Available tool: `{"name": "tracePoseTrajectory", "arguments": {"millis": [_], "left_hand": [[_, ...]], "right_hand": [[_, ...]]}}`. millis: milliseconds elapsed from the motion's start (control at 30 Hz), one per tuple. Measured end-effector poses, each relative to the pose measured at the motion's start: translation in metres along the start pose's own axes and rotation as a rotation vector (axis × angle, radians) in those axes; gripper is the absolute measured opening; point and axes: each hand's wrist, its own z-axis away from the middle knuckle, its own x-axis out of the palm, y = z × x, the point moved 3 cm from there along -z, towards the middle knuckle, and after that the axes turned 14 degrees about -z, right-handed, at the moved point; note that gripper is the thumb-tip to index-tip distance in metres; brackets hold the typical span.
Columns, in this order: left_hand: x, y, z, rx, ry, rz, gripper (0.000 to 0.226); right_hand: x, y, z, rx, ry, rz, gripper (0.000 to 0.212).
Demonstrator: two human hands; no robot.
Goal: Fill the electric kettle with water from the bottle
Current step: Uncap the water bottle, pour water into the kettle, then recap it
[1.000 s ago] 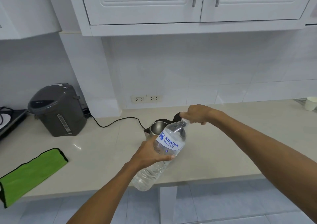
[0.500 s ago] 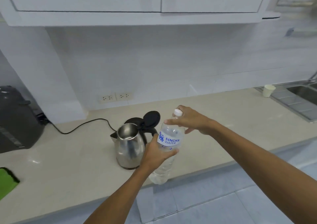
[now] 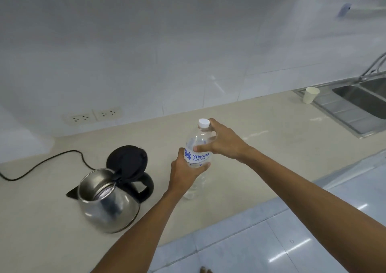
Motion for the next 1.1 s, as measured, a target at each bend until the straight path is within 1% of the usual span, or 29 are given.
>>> {"name": "tracePoseTrajectory", "arguments": {"millis": [100, 267, 500, 667, 833, 933, 1033, 1100], "left_hand": [[0.018, 0.006, -0.034, -0.017, 0.035, 0.011, 0.06], [0.042, 0.016, -0.086, -0.051, 0.06, 0.027, 0.057], [0.066, 0.039, -0.15, -0.057, 0.136, 0.015, 0.061], [0.078, 0.049, -0.185, -0.068, 0.164, 0.022, 0.065], [0.091, 0.049, -0.207, -0.072, 0.137, -0.048, 0.064], [0.093, 0.047, -0.212, -0.072, 0.116, -0.105, 0.069], [0.09, 0.047, -0.217, -0.099, 0.053, -0.16, 0.071], [0.085, 0.05, -0.219, -0.111, -0.021, -0.2, 0.073]], "right_hand": [[-0.018, 0.007, -0.029, -0.044, 0.0, 0.046, 0.067], [-0.039, 0.019, -0.072, -0.093, -0.001, 0.058, 0.063], [-0.073, 0.034, -0.13, -0.155, 0.031, 0.056, 0.063], [-0.092, 0.043, -0.163, -0.2, 0.022, 0.067, 0.067], [-0.102, 0.061, -0.18, -0.201, 0.063, 0.079, 0.069], [-0.103, 0.067, -0.184, -0.194, 0.071, 0.089, 0.072], [-0.102, 0.07, -0.186, -0.184, 0.072, 0.118, 0.075], [-0.103, 0.069, -0.185, -0.168, 0.078, 0.14, 0.074]]}}
